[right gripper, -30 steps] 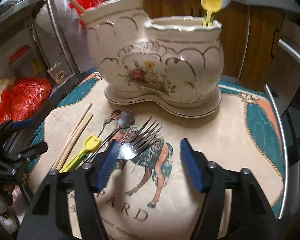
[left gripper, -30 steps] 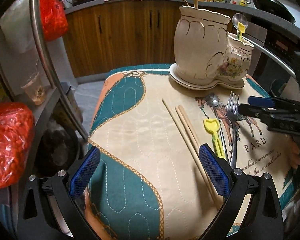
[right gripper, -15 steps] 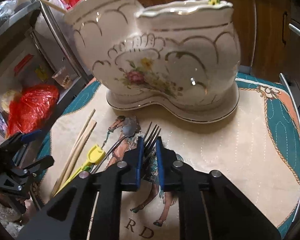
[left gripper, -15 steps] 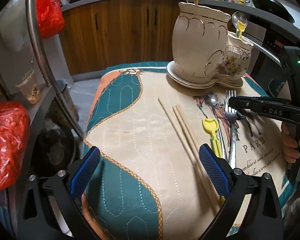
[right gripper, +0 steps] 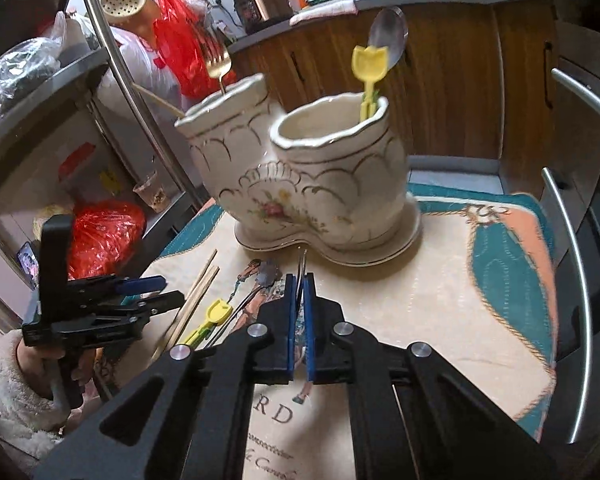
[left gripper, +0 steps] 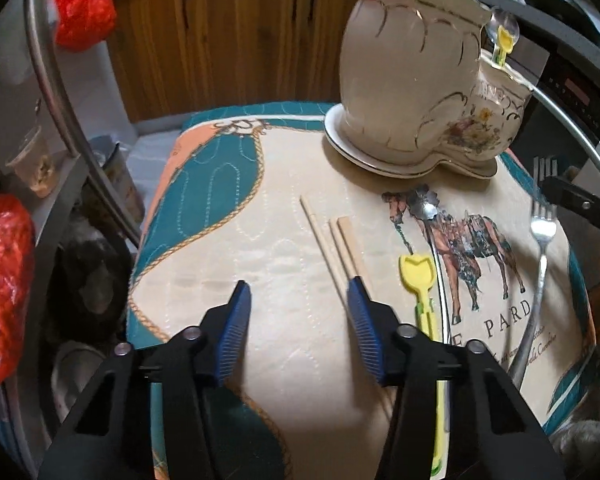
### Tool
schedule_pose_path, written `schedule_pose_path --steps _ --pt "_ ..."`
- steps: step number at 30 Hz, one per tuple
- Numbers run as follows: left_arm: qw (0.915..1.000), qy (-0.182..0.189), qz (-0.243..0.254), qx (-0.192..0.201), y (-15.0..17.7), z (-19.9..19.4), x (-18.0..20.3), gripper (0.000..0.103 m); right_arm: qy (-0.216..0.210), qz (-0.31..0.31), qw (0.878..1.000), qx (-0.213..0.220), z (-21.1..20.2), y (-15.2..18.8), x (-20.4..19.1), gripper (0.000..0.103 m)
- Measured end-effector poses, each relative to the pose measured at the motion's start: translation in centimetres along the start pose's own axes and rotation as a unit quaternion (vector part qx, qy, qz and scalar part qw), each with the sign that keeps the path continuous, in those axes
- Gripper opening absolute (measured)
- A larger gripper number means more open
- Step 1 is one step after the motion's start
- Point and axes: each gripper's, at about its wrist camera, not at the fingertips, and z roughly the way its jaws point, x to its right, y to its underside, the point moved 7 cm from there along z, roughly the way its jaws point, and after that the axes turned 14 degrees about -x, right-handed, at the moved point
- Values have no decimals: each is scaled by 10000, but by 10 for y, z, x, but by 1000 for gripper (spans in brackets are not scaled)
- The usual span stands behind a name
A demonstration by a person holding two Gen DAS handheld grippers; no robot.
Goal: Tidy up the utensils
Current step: 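Grasp the steel fork with the right tool while the left grasps a wooden chopstick, then lift the chopstick and steel fork and carry both above the ceramic holder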
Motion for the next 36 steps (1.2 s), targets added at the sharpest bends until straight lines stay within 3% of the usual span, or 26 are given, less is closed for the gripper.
schedule_pose_path --steps 4,13,15,17,18,26,31,36 --pt "9998 2 157 -144 1 0 11 31 42 -66 10000 26 -5 1 -1 3" --pt "9981 -85 339 -513 18 -2 28 28 9 -155 9998 78 -10 3 -3 3" --pt "9980 -136 358 -510 18 -3 29 19 4 -170 9998 101 -11 3 -4 3" --pt "9982 -213 381 -405 17 -2 27 6 -13 -156 9998 134 -12 3 -4 3" --pt "9985 -184 377 -358 16 -2 27 6 -21 -153 9998 145 -13 4 -3 3" --pt "9988 429 135 175 16 -10 12 5 157 -170 9986 478 -37 -3 -5 2" --pt "9951 561 17 817 13 -40 -1 5 282 -296 9970 664 -49 -8 -14 2" --pt "9838 727 -175 1627 6 -81 -15 5 285 -362 9958 796 -60 -16 -21 2"
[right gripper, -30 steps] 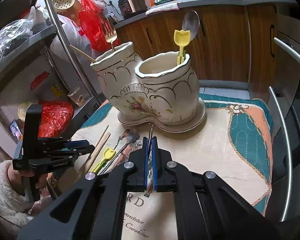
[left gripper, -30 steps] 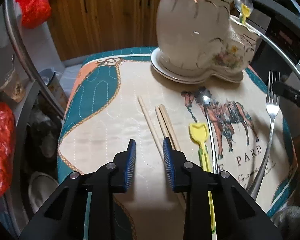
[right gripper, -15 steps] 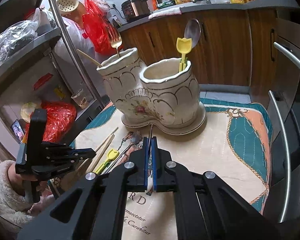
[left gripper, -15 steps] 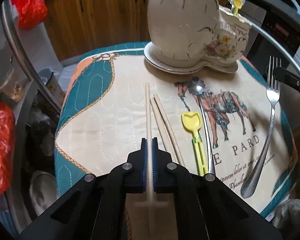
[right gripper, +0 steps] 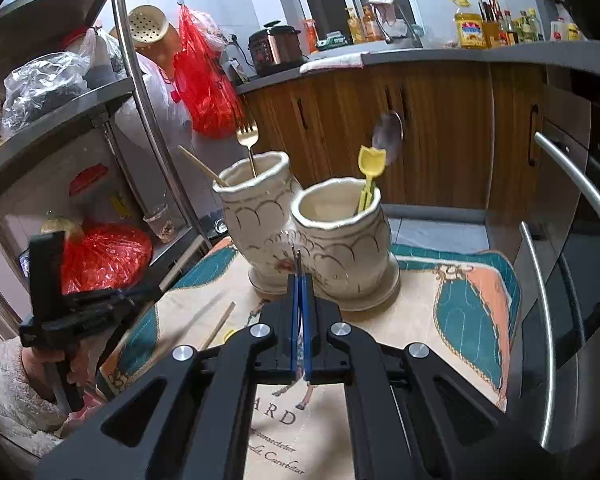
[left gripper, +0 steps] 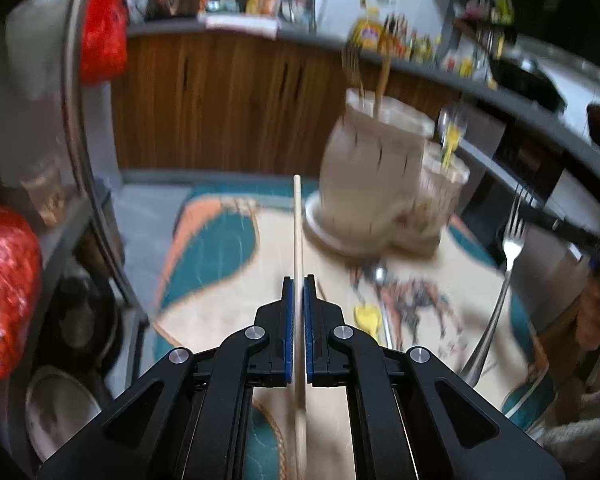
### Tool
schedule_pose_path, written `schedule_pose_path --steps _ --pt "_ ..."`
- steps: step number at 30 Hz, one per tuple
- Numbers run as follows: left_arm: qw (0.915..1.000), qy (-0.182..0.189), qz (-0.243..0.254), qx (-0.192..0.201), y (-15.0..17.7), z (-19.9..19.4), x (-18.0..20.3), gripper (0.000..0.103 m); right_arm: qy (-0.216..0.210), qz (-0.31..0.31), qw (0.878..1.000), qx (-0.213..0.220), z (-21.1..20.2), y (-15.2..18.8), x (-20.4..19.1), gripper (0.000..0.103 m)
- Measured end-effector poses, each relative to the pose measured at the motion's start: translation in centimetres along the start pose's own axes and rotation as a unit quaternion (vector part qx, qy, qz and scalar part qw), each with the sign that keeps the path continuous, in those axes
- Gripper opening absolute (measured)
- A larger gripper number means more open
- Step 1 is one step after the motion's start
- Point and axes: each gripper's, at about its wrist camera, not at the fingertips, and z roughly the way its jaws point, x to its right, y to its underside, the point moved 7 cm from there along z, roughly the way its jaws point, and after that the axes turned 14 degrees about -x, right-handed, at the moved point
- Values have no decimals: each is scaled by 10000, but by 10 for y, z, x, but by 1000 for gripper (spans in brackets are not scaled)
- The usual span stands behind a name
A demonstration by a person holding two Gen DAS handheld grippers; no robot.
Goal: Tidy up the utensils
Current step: 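Lift the chopstick and steel fork and carry both above the ceramic holder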
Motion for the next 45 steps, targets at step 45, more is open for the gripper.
schedule_pose_path --steps 45 --pt "9578 55 1015 2688 -176 20 133 5 1659 -138 9784 1226 -4 -129 59 2"
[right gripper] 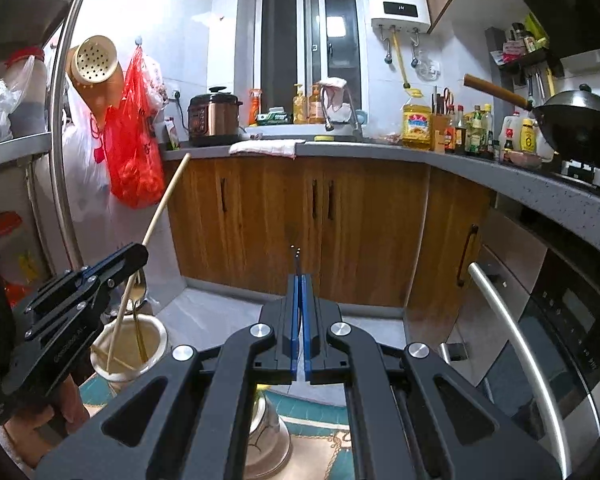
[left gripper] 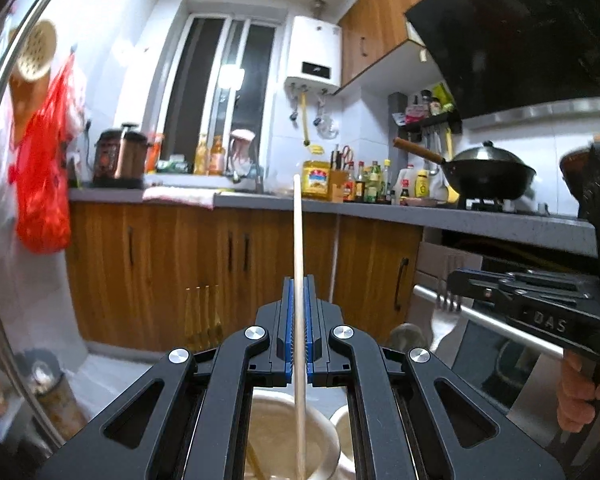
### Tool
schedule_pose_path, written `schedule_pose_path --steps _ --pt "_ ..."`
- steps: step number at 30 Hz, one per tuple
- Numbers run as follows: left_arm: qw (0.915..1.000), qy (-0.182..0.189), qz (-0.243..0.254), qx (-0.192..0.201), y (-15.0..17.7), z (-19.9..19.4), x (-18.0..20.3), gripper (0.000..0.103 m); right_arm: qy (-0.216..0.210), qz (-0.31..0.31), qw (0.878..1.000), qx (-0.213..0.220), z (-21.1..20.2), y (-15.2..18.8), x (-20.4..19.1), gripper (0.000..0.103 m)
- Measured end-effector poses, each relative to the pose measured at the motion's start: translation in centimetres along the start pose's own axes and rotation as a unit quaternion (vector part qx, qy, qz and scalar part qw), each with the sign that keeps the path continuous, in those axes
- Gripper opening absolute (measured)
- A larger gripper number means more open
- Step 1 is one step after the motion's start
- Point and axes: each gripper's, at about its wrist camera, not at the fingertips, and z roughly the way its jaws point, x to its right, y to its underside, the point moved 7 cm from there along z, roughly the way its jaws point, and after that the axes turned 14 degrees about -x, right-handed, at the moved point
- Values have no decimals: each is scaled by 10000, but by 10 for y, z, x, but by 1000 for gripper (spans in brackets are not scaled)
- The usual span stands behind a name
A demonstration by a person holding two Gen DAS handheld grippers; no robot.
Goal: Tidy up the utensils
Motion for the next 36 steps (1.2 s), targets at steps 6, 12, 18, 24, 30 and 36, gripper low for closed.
schedule_pose_path --steps 6,12,18,24,30,36 --pt "9997 -174 176 30 7 -3 1 5 -30 -75 10000 -10 1 2 -4 2" --pt "9996 -257 107 -48 14 -3 -9 5 -65 -65 9999 -41 2 4 -5 2" --pt "9995 -194 253 -27 18 -9 -5 5 -121 -55 9999 -106 5 8 -7 2" --pt "9999 61 147 1 17 -14 -4 5 -172 -55 9997 -137 7 12 -10 2" --pt "9950 596 -799 58 -8 -13 -32 5 -210 -15 9997 -133 7 15 -8 2" --pt "9954 591 -744 105 -4 -10 -22 5 -250 -2 9996 -137 9 17 -7 2"
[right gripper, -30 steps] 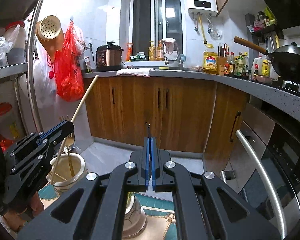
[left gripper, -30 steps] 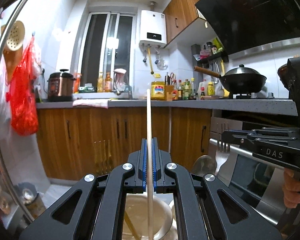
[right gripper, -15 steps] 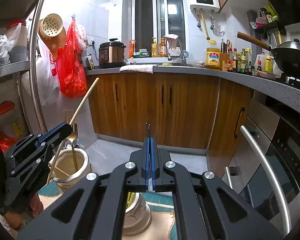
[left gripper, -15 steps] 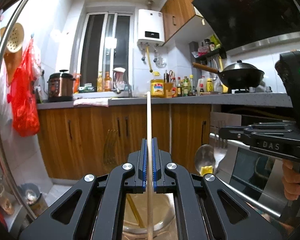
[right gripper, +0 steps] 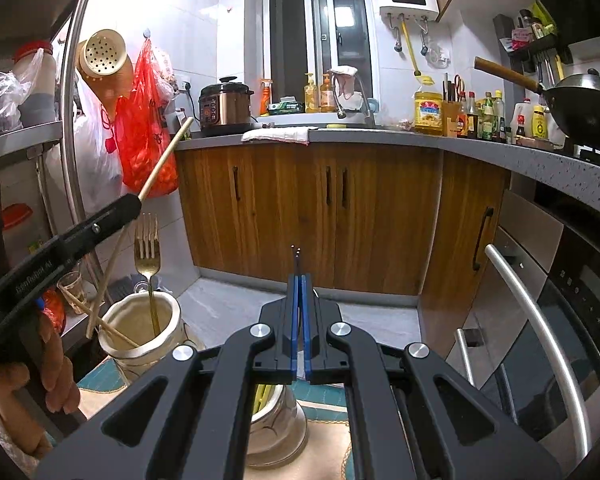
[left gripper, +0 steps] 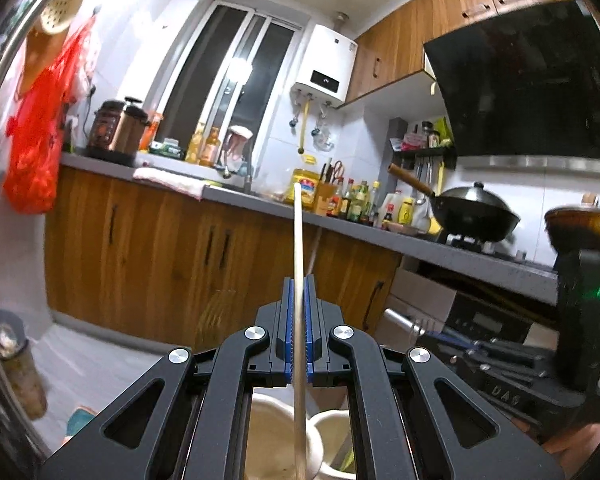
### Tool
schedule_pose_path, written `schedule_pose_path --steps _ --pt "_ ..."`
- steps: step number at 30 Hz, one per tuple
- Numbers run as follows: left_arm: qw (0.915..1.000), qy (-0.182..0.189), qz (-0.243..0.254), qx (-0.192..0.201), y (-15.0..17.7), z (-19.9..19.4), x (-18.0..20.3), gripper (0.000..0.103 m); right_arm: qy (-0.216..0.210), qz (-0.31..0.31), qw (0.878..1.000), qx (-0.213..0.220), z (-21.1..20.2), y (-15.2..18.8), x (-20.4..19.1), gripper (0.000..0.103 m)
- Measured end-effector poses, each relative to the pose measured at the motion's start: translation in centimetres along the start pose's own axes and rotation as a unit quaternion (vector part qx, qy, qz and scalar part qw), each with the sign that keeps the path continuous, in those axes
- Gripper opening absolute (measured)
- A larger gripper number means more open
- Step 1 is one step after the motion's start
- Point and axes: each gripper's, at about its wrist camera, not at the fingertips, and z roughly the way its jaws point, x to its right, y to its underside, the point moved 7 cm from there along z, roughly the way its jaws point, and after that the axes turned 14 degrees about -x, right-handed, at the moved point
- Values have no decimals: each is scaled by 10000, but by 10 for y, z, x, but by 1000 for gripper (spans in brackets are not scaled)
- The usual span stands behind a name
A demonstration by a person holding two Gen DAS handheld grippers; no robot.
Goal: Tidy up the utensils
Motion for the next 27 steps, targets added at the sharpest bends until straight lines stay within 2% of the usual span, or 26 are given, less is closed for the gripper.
schedule_pose_path --steps 8,19,22,27 --pt "9993 -284 236 -71 15 19 0 5 -32 19 10000 -50 6 4 2 2" --pt "9990 -205 351 -209 29 13 1 5 -66 -1 10000 -37 7 5 -1 2" --pt "9995 142 -138 -234 21 12 -9 5 -69 0 10000 -37 7 4 0 2" --pt "9966 487 -610 -270 9 15 -26 5 -68 14 10000 -41 8 6 0 2"
